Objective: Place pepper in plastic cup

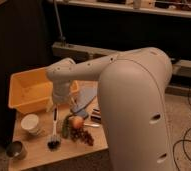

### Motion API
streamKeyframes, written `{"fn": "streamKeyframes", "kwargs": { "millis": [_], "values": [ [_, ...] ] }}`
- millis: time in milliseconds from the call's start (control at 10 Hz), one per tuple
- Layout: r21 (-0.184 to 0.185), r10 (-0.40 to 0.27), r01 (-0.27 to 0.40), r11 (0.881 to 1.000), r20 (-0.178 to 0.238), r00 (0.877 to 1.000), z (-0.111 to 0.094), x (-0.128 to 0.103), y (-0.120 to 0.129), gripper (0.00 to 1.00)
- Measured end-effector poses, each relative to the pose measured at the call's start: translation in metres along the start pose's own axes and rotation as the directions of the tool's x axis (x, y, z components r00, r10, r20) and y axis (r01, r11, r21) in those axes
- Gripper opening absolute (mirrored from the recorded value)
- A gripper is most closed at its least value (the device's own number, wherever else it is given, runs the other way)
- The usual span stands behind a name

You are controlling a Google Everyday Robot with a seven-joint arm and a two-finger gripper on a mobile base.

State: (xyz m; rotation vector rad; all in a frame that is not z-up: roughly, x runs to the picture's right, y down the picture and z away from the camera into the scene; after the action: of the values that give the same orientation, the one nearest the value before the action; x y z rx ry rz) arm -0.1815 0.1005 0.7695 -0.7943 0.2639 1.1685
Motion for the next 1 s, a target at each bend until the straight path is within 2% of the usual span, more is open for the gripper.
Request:
{"fn": "streamKeyframes", "kwargs": {
  "millis": [500, 1000],
  "values": [
    [-0.035, -0.012, 0.012, 0.999, 0.003, 1.0, 0.026, -0.016, -0.006, 0.8],
    [-0.042, -0.011, 0.011, 0.999, 0.0, 1.0, 0.028, -0.018, -0.006, 0.8]
  ]
}}
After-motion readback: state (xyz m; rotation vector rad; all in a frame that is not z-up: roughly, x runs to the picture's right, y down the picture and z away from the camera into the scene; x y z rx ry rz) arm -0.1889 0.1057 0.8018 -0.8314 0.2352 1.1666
